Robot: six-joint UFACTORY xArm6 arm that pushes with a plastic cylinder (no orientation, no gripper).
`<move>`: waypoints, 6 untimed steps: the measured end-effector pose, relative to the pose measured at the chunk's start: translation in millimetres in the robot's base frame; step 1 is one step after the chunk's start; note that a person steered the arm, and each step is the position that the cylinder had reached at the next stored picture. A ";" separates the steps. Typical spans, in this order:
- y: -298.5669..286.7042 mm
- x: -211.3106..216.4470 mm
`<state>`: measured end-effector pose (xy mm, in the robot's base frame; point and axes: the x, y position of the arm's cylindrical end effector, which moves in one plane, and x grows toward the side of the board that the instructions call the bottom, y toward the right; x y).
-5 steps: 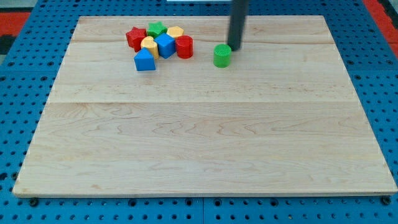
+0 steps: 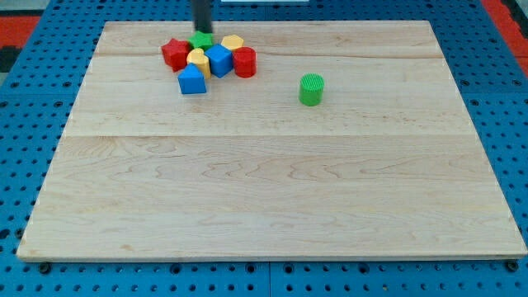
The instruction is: Push the green star into the yellow heart
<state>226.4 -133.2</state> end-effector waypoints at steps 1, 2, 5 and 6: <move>12.9 32.6; 34.7 33.5; 22.0 106.4; 26.1 126.3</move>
